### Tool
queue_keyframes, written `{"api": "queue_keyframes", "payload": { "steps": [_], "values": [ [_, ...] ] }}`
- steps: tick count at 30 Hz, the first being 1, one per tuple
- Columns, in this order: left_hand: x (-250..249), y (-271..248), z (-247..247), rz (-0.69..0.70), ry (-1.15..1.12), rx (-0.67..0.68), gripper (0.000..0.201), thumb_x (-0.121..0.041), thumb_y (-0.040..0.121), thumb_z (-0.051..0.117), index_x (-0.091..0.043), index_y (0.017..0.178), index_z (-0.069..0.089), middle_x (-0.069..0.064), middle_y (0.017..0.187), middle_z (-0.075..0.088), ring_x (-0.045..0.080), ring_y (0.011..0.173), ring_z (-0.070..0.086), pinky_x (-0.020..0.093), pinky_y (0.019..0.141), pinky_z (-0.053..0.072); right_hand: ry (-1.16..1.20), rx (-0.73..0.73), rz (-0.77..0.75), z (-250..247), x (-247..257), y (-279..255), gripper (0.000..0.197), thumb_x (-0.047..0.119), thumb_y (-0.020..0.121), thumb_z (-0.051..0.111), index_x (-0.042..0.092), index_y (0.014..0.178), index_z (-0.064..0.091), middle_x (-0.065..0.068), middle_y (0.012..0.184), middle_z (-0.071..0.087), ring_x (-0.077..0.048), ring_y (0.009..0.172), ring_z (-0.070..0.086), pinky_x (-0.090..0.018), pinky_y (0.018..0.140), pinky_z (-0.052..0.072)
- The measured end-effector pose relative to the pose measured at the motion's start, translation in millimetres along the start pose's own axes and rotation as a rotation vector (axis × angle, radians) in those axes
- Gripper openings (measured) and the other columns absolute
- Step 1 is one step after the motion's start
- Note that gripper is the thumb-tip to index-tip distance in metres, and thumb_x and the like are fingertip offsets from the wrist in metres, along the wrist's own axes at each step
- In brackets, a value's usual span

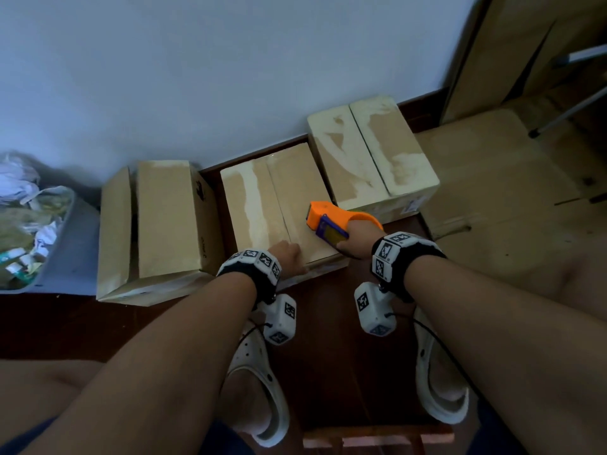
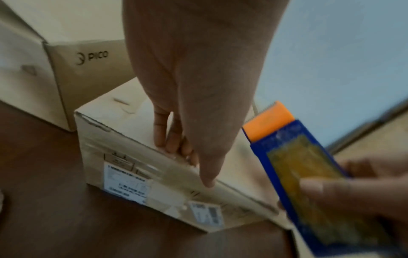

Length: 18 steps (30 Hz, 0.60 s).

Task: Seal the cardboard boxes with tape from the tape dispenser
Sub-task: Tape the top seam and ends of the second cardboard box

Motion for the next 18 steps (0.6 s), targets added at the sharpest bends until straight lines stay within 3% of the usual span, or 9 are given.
{"api": "queue_keyframes", "payload": {
  "steps": [2,4,5,8,10,14,16,18],
  "values": [
    [8,-9,-11,-0.023,-0.256,-0.052,0.025,-0.036,0.093,0.056,-0.012,0.100,0.055,0.010,0.108,0.060,0.024,0.097,0.057,0.035,0.085,0.044,0.091,-0.011,0.010,-12,0,-10,0.023,0.031,0.083,0.063,0.009,0.088,0.061,-0.011,0.081,0.055,-0.027,0.078,0.059,-0.033,0.066,0.045],
    [23,-20,-28,-0.091,-0.544,-0.185,0.014,-0.029,0.095,0.055,-0.015,0.093,0.057,0.009,0.100,0.062,0.023,0.093,0.058,0.036,0.087,0.046,0.214,0.006,0.022,-20,4,-24,0.031,0.044,0.069,0.057,0.014,0.073,0.052,-0.010,0.073,0.051,-0.026,0.066,0.051,-0.032,0.061,0.040],
    [31,-28,-38,-0.126,-0.678,-0.265,0.012,-0.026,0.096,0.054,-0.015,0.092,0.058,0.010,0.098,0.062,0.023,0.091,0.059,0.035,0.085,0.047,0.232,0.014,0.017,-23,7,-31,0.036,0.050,0.066,0.055,0.015,0.073,0.050,-0.010,0.072,0.051,-0.025,0.065,0.047,-0.031,0.061,0.038],
    [41,-53,-61,-0.177,-0.952,-0.399,0.020,-0.021,0.098,0.049,-0.006,0.107,0.060,0.011,0.103,0.059,0.020,0.090,0.057,0.027,0.070,0.045,0.106,-0.003,-0.009,-34,15,-46,0.061,0.073,0.079,0.051,0.013,0.085,0.061,-0.007,0.076,0.058,-0.024,0.067,0.053,-0.031,0.064,0.041],
    [40,-67,-70,-0.175,-1.010,-0.411,0.025,-0.021,0.099,0.048,-0.004,0.114,0.059,0.008,0.111,0.059,0.019,0.095,0.057,0.024,0.070,0.045,0.050,-0.019,-0.018,-40,20,-60,0.072,0.080,0.079,0.042,0.011,0.085,0.062,-0.007,0.075,0.058,-0.022,0.067,0.054,-0.031,0.061,0.040],
    [27,-94,-67,-0.161,-0.890,-0.327,0.034,-0.030,0.099,0.048,-0.007,0.121,0.060,0.010,0.120,0.061,0.024,0.111,0.058,0.036,0.096,0.047,0.018,-0.033,-0.053,-43,39,-90,0.068,0.077,0.082,0.041,0.011,0.067,0.049,-0.005,0.065,0.050,-0.019,0.058,0.047,-0.030,0.053,0.032],
    [20,-101,-58,-0.127,-0.979,-0.287,0.031,-0.030,0.099,0.045,-0.009,0.115,0.063,0.011,0.116,0.063,0.024,0.110,0.058,0.035,0.091,0.046,0.006,-0.025,-0.075,-38,49,-99,0.067,0.076,0.082,0.042,0.012,0.064,0.048,-0.005,0.065,0.050,-0.020,0.059,0.047,-0.030,0.053,0.033],
    [15,-108,-50,-0.106,-1.207,-0.280,0.025,-0.028,0.098,0.047,-0.012,0.104,0.065,0.008,0.103,0.065,0.017,0.095,0.061,0.026,0.077,0.050,0.001,-0.010,-0.096,-31,55,-102,0.067,0.077,0.082,0.042,0.013,0.065,0.050,-0.007,0.069,0.054,-0.021,0.063,0.052,-0.031,0.057,0.037]
  ]
}}
Point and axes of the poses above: each hand's wrist, its own y-axis towards the middle knuckle, its own z-axis out of the palm, x = y × z, the point moved 7 cm from there along y, towards the middle knuckle
